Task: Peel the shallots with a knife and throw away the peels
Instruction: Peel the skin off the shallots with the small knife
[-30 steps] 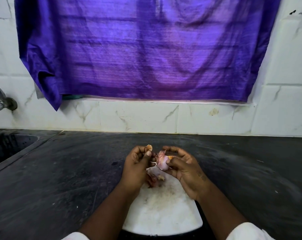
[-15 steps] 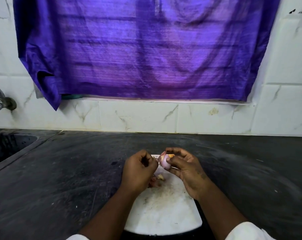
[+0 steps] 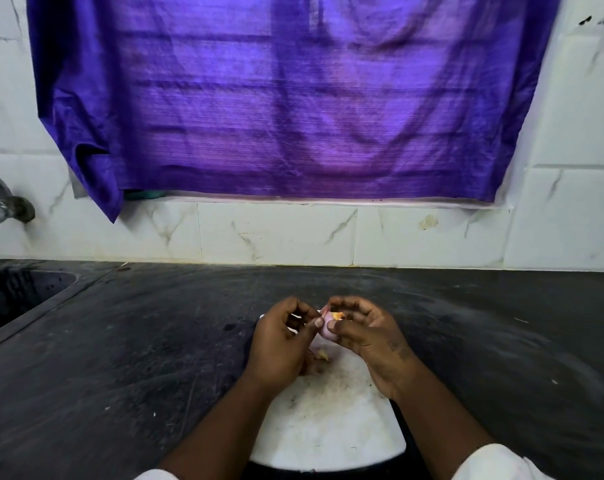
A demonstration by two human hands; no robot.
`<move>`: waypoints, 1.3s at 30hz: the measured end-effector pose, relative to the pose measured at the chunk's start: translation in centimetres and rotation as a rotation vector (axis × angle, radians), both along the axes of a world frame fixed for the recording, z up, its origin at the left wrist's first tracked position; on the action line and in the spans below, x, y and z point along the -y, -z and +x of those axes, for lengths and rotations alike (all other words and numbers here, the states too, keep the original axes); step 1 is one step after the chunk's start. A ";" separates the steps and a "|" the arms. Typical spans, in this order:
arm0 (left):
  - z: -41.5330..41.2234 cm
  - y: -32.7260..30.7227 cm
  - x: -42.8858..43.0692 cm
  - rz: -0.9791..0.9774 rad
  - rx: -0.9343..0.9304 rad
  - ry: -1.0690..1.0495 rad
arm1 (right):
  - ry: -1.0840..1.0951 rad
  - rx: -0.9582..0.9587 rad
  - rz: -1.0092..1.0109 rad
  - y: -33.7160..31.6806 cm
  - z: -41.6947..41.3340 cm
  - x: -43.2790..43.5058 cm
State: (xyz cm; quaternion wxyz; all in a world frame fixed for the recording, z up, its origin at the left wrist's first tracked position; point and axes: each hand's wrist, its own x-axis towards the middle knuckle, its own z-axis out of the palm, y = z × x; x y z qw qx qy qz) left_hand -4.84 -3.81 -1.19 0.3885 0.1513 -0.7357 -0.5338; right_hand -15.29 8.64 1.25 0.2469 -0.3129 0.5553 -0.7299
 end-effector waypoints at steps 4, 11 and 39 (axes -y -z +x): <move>-0.1 -0.1 -0.1 0.050 0.008 0.044 | 0.002 -0.023 0.011 -0.1 0.1 0.0; 0.2 -0.6 -0.7 0.307 0.033 0.190 | -0.001 0.016 -0.033 -0.2 0.0 -0.1; 0.6 -1.2 -0.9 0.257 -0.103 0.143 | -0.106 0.123 -0.095 -0.5 0.3 -0.2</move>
